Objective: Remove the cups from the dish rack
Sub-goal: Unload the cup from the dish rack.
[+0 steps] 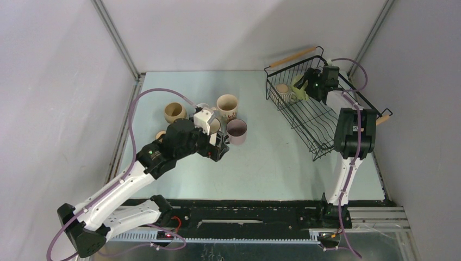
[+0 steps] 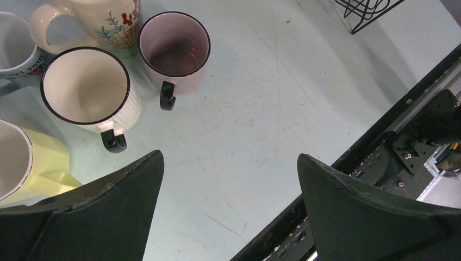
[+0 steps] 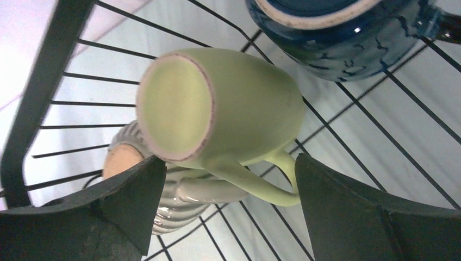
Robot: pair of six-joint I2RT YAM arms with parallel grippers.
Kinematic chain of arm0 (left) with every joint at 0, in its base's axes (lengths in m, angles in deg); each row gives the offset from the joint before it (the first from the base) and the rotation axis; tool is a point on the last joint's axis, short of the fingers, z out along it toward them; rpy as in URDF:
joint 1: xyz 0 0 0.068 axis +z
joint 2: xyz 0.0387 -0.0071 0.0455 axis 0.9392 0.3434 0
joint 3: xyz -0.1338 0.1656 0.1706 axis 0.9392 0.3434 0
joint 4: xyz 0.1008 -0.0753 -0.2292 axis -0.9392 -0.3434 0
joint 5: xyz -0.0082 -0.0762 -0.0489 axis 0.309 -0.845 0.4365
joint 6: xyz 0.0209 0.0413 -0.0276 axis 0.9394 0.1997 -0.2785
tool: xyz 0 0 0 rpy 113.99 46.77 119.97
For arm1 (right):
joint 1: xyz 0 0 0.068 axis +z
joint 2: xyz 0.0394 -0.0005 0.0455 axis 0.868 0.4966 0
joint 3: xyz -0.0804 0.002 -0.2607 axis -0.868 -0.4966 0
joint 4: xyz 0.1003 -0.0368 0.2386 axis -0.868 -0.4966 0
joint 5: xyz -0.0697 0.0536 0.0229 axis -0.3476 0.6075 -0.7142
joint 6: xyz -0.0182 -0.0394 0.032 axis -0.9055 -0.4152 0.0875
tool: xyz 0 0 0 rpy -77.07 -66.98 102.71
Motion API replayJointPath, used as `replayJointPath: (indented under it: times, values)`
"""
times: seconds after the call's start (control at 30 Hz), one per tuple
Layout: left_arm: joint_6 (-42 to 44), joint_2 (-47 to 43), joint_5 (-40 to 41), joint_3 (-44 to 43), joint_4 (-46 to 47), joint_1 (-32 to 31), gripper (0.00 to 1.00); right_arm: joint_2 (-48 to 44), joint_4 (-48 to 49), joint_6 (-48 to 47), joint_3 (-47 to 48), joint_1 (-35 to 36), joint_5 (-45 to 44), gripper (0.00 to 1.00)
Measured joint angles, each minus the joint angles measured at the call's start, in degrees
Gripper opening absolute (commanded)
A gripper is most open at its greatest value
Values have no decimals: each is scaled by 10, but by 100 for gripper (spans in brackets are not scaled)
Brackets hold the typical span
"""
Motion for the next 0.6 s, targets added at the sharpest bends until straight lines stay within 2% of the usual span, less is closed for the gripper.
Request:
replayJointPath:
  times: [0.23, 0.47, 0.6]
  values:
    - [0, 3, -2, 0, 0, 0, 100, 0, -64, -56, 22, 23, -74, 79]
    - [0, 3, -4, 0, 0, 0, 100, 0, -92, -84, 27, 36, -121, 51]
    - [0, 3, -4, 0, 0, 0, 100, 0, -103, -91, 27, 36, -139, 44]
